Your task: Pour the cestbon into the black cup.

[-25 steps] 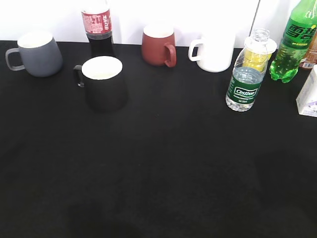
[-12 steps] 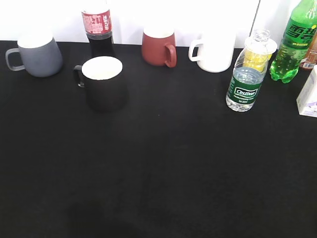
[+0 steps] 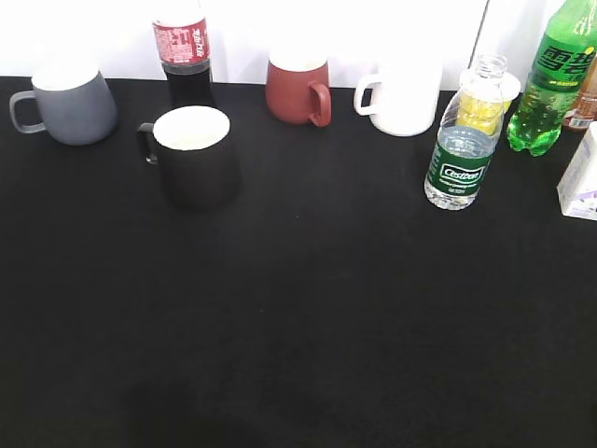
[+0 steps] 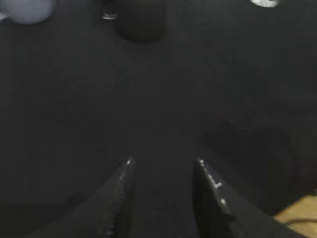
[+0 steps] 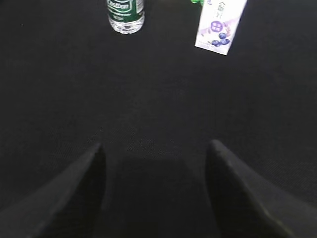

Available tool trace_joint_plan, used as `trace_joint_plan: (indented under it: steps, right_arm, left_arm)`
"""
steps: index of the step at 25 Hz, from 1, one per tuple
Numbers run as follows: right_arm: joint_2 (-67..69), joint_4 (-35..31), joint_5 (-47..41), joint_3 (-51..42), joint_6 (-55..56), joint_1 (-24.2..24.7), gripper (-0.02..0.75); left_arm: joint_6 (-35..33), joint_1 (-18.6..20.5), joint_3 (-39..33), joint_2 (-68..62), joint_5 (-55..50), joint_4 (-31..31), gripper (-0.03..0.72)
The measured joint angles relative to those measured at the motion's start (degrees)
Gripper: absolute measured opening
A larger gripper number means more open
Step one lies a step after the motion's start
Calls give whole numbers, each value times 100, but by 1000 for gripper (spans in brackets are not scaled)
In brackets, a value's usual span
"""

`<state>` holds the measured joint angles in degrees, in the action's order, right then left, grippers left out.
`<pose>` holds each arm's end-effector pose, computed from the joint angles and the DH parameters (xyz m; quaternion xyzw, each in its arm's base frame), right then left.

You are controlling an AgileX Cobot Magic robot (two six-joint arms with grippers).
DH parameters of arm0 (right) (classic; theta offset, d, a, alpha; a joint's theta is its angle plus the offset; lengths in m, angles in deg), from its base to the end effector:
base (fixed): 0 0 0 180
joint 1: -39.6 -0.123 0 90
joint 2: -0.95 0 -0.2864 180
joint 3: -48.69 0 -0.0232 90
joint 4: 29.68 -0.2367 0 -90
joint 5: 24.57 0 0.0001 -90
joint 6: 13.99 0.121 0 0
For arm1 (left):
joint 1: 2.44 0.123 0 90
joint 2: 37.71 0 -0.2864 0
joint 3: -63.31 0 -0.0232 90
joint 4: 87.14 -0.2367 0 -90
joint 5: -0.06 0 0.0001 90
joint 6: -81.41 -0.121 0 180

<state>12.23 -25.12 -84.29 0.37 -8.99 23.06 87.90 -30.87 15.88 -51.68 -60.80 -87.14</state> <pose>0.0185 -0.0032 0.2598 -0.0867 0.8580 0.0552 0.5033 0.0185 -0.0100 0.2611 0.1666 0.8597 -0.1449 0.4606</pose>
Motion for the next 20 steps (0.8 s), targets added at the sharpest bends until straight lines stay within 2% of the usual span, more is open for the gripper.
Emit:
trace_joint_plan:
  steps: [2,6,10,12,20]
  right_arm:
    - [-91,0,0,0,0,363,482]
    - [-383,-11,0,0,5,1490,481]
    - [-388,-29,0,0,5,1707,481]
    - [-395,-29,0,0,5,1707,481]
    - [-402,-29,0,0,5,1707,480]
  left_arm:
    - [0,579,0,23,0,0,301]
    - [0,1773,-4,203,5,-69,301]
    - [0,2796,-4,660,11,0,301]
    - [0,2949,-4,660,11,0,301]
    - [0,2965,-4,660,11,0,301]
